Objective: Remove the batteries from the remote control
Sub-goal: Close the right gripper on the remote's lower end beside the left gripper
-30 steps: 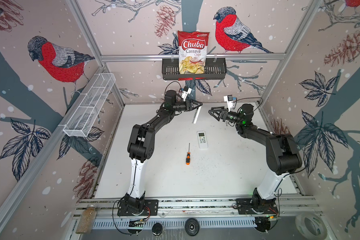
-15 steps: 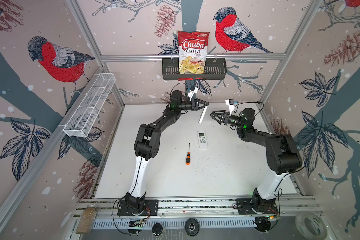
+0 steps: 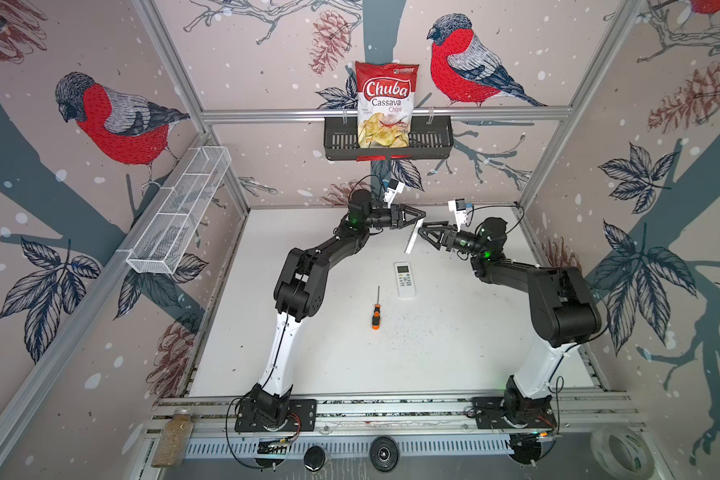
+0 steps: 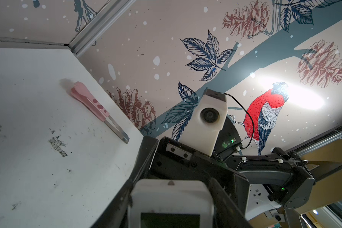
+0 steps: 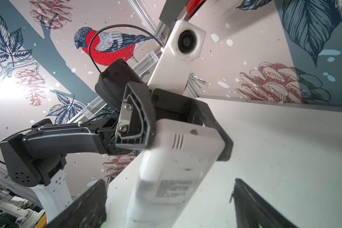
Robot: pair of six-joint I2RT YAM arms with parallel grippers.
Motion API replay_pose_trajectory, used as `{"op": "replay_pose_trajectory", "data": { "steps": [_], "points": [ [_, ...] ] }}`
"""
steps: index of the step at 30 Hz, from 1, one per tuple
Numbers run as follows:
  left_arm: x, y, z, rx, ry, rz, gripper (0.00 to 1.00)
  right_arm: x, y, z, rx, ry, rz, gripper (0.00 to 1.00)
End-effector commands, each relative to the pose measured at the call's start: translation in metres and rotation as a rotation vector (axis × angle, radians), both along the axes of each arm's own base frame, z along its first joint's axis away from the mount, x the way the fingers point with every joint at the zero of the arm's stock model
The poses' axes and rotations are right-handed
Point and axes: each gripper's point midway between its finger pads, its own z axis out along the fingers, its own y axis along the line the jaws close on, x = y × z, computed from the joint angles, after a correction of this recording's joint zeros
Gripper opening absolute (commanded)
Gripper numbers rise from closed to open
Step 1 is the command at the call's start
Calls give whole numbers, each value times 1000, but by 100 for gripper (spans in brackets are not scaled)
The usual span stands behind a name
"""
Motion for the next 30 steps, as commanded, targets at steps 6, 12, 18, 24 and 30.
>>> {"op": "replay_pose_trajectory", "data": {
  "steps": [6,12,18,24,30],
  "points": [
    [-5,2,19,-55,-68,1,47,5,2,9,47,-29,29,92],
    [-6,0,22,-68,-68,-6,47,7,0,13,62,-28,47,84],
    [-6,-4,28,-89,-64,-15,46,5,0,17,65,-37,54,83],
    [-8,-4,33,-87,-87,-2,46,3,5,17,89,-27,90,79],
    [-6,-3,39,-99,-100,8,46,3,9,17,100,-12,114,73]
  ]
}}
